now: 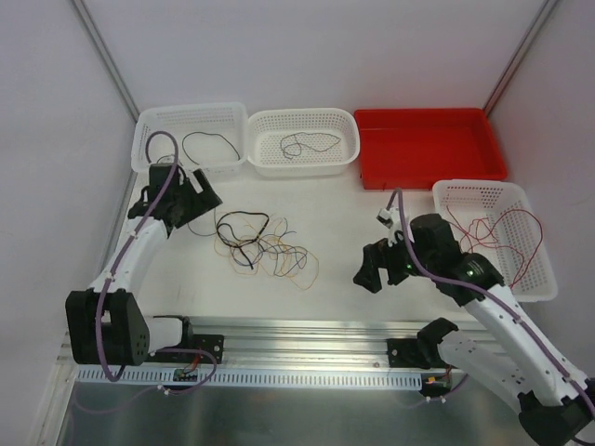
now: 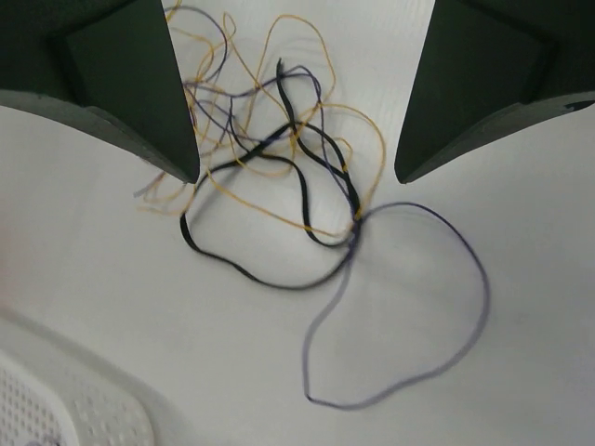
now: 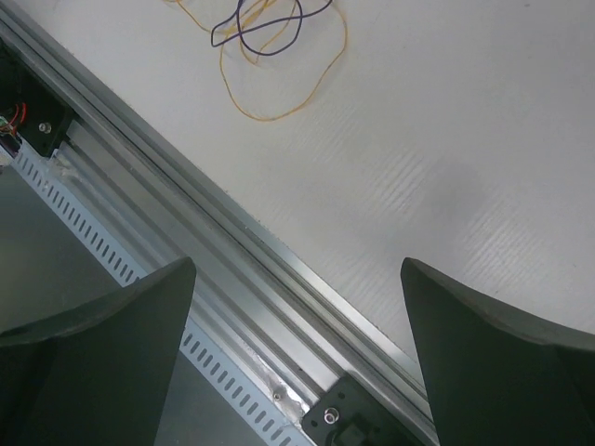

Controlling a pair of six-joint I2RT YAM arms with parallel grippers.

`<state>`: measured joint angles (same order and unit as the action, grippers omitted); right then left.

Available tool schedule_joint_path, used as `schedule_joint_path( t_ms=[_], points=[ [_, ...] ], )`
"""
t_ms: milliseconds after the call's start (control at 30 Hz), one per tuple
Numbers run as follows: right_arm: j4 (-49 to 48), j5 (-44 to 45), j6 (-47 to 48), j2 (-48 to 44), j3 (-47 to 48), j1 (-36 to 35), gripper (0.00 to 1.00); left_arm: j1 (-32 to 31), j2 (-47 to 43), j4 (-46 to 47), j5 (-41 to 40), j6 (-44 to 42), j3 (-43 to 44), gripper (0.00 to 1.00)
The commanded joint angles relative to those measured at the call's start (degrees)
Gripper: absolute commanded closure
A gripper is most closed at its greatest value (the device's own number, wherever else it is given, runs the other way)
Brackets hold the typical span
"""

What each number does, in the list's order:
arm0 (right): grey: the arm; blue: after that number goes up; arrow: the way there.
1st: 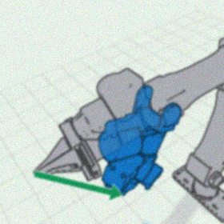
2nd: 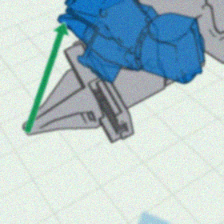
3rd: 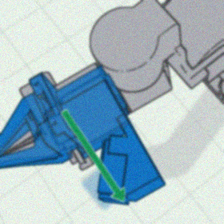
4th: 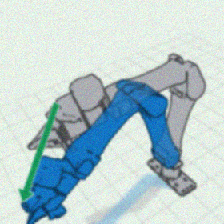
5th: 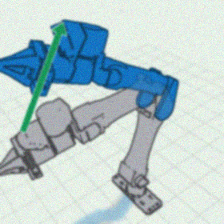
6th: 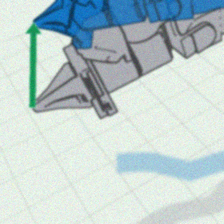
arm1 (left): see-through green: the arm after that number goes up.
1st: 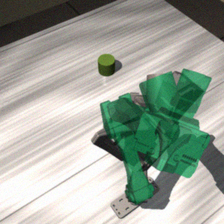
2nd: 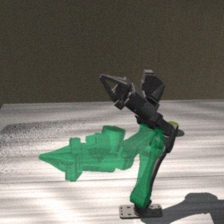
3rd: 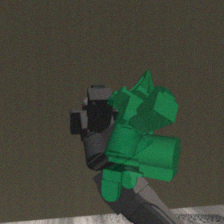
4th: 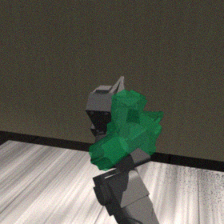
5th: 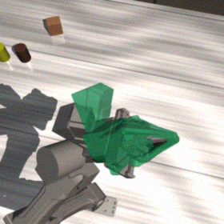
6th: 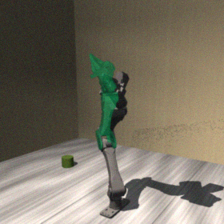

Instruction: Untangle the cables

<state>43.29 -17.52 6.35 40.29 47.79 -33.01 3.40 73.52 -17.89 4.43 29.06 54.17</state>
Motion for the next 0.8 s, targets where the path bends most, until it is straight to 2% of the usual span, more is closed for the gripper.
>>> schedule_joint_path(
  t_ms=[0, 167, 433, 567, 767],
  points=[
    [-9.9, -4.8, -2.7, 5.5, -1.7, -0.5, 0.03, -7.2, -5.0, -1.5, 3.4, -2.7, -4.4, 0.12],
    [-20.9, -4.2, -3.7, 16.0, -3.0, -2.7, 0.01, -13.3, -6.9, -1.6, 3.1, 0.6, -11.2, 0.12],
    [-36.0, 0.1, -8.6, 34.3, 0.2, -8.6, 0.06, -17.8, -5.1, 0.0, -0.3, 7.0, -13.1, 0.14],
    [-39.5, 2.2, -10.6, 38.7, 1.0, -10.9, 0.09, -17.9, -3.0, 0.8, -4.0, 7.7, -12.0, 0.16],
    [-42.8, 2.1, -10.7, 43.4, 3.1, -13.2, 0.14, -17.9, 0.1, 1.5, -3.3, 8.8, -8.6, 0.18]
  ],
)
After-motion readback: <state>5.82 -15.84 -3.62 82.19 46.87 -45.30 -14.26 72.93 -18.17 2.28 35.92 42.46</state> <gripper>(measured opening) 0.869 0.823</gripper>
